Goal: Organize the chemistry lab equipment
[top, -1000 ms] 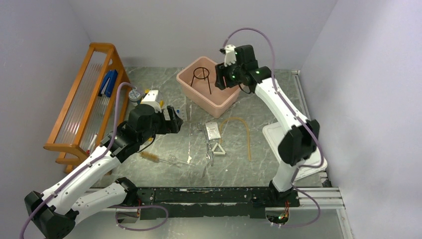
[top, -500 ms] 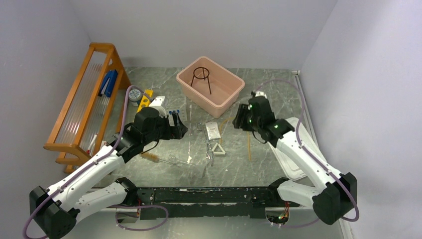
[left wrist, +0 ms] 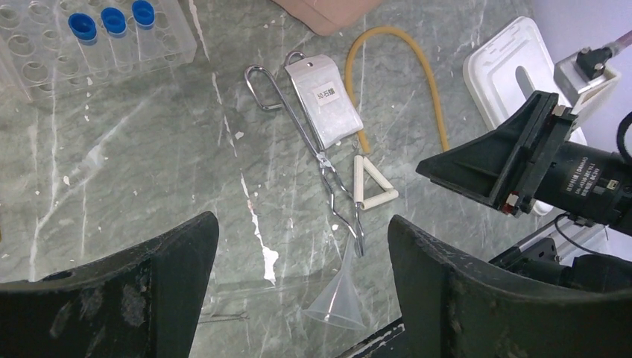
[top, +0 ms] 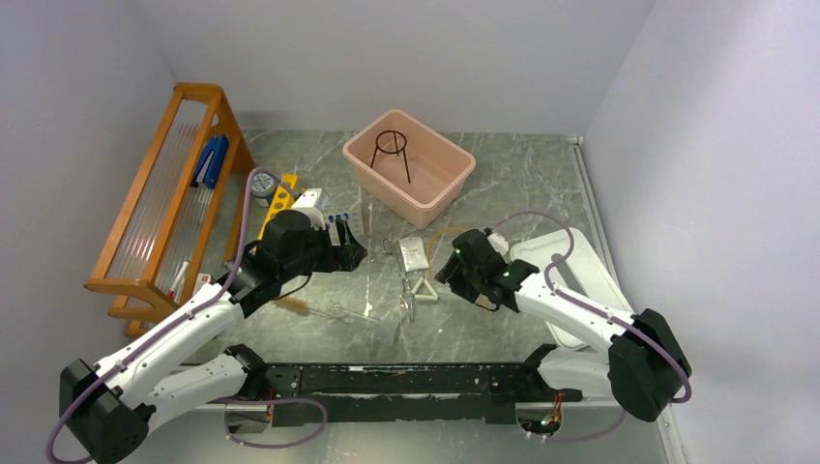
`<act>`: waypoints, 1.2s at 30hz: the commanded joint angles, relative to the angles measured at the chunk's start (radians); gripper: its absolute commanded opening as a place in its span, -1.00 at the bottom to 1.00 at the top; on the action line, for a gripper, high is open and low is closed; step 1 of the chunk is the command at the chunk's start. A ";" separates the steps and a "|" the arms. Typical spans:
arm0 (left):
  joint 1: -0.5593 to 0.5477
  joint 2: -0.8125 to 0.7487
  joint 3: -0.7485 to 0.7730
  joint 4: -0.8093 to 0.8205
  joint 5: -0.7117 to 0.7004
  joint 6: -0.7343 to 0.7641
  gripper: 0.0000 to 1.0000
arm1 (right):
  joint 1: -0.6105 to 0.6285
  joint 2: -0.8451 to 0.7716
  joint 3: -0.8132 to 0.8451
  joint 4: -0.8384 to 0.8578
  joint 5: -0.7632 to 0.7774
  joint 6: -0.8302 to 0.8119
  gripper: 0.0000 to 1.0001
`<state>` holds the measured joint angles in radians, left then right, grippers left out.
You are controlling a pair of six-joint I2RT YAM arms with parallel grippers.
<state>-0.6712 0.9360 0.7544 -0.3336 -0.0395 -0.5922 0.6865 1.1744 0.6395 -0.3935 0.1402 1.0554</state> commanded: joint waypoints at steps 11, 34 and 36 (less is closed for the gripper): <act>-0.001 -0.027 0.001 0.010 -0.023 -0.008 0.74 | 0.126 0.125 -0.030 0.064 0.107 0.636 -0.08; -0.001 -0.038 -0.012 -0.005 -0.048 -0.012 0.73 | 0.130 0.211 0.028 -0.064 0.214 0.718 -0.87; -0.001 -0.036 -0.011 -0.005 -0.049 -0.012 0.72 | 0.129 0.173 0.026 -0.067 0.222 0.704 -0.98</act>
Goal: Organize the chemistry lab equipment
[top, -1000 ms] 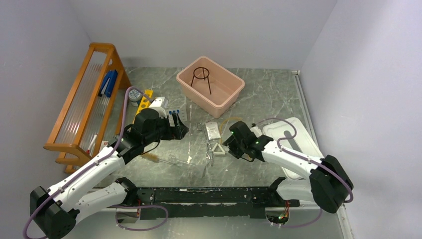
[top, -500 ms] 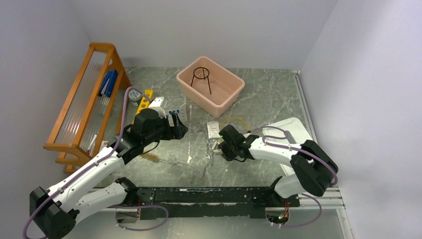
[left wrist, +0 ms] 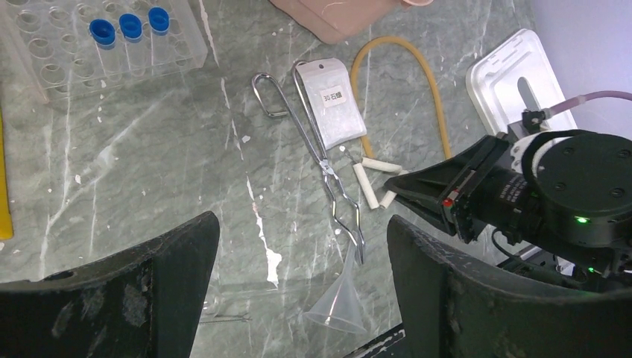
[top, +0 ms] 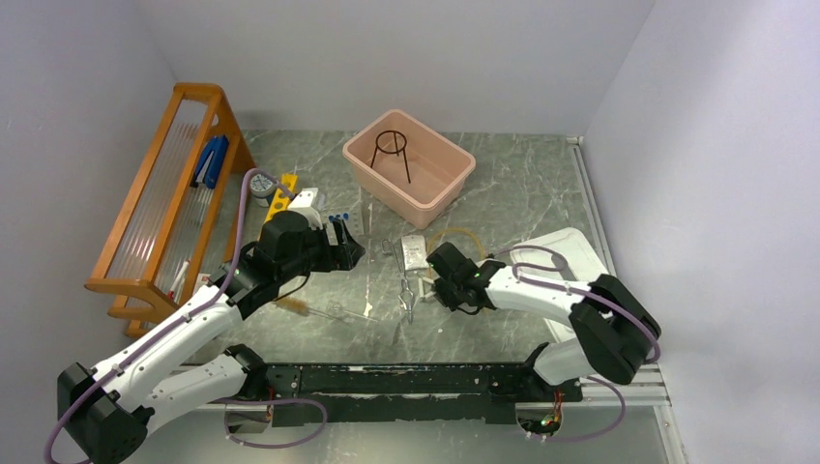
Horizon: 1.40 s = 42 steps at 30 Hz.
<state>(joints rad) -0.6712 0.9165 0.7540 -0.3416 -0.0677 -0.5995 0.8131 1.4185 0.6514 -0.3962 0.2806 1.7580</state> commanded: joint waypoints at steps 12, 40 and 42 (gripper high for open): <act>-0.001 -0.031 -0.001 -0.021 -0.072 0.006 0.73 | 0.000 -0.356 0.097 -0.183 0.290 -0.223 -1.00; -0.001 0.009 0.031 -0.019 -0.082 -0.040 0.73 | -0.346 0.350 0.918 -0.024 -0.177 -1.428 -1.00; -0.001 0.019 0.018 -0.003 -0.081 -0.035 0.71 | -0.345 0.401 0.950 -0.040 -0.168 -1.456 -1.00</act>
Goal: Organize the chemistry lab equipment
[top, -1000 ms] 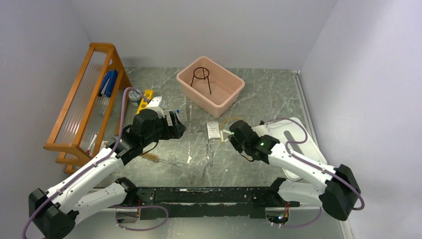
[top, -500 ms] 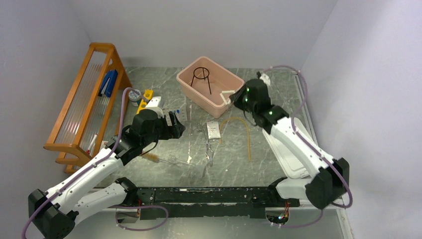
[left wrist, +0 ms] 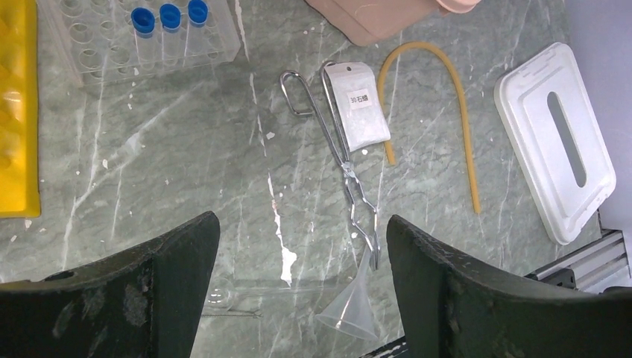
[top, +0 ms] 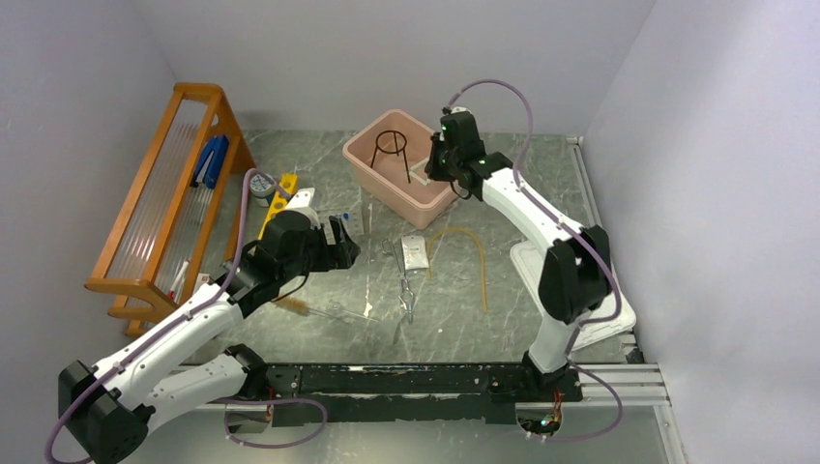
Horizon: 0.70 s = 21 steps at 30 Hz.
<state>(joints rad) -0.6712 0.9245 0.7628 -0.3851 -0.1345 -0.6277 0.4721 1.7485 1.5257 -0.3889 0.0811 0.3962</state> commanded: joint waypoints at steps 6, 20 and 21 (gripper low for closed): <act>0.000 0.043 -0.003 0.046 -0.044 0.010 0.71 | -0.006 0.198 0.107 -0.049 0.066 -0.148 -1.00; 0.001 0.083 0.014 0.054 -0.057 0.045 0.73 | -0.020 0.461 0.321 -0.103 0.160 -0.229 -0.92; 0.001 0.087 0.012 0.054 -0.055 0.042 0.73 | -0.020 0.463 0.324 -0.100 0.164 -0.229 -0.87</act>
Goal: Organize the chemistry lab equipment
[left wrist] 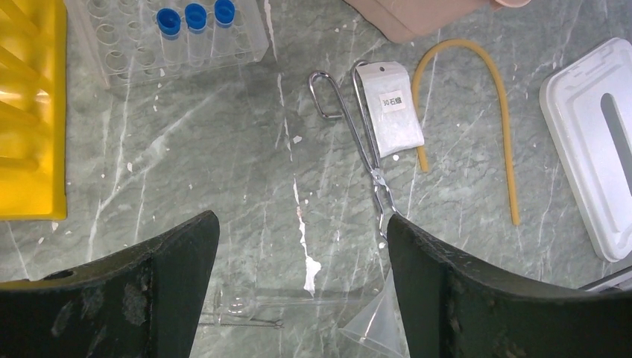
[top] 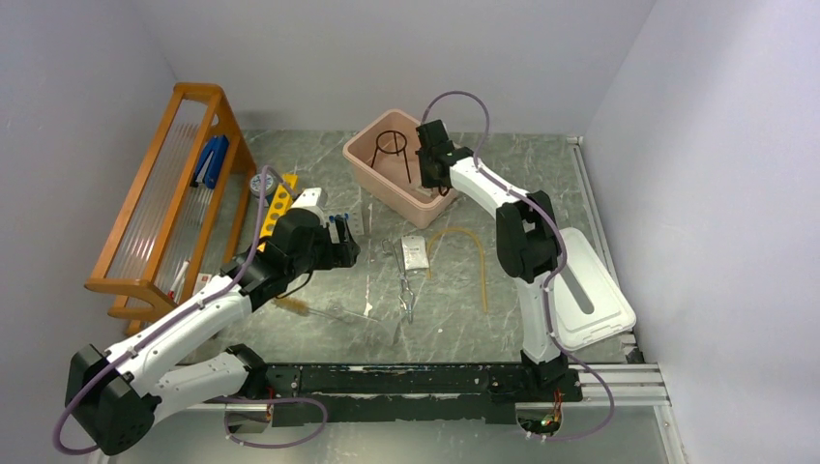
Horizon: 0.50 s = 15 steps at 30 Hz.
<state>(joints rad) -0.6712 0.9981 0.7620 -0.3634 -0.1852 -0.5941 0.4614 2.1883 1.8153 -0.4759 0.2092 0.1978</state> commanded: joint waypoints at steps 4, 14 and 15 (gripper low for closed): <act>0.001 0.018 0.007 0.050 0.007 -0.002 0.73 | -0.010 0.027 0.058 -0.023 0.053 -0.030 -0.56; 0.001 0.020 0.023 0.039 0.009 0.004 0.74 | -0.009 -0.100 0.039 -0.011 0.024 -0.012 -0.11; 0.001 0.016 0.023 0.037 0.009 0.004 0.74 | -0.009 -0.115 0.037 -0.013 0.020 -0.009 -0.09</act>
<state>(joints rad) -0.6712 1.0256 0.7620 -0.3485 -0.1825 -0.5949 0.4576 2.1731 1.8389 -0.4923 0.2382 0.1795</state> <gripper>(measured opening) 0.866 0.435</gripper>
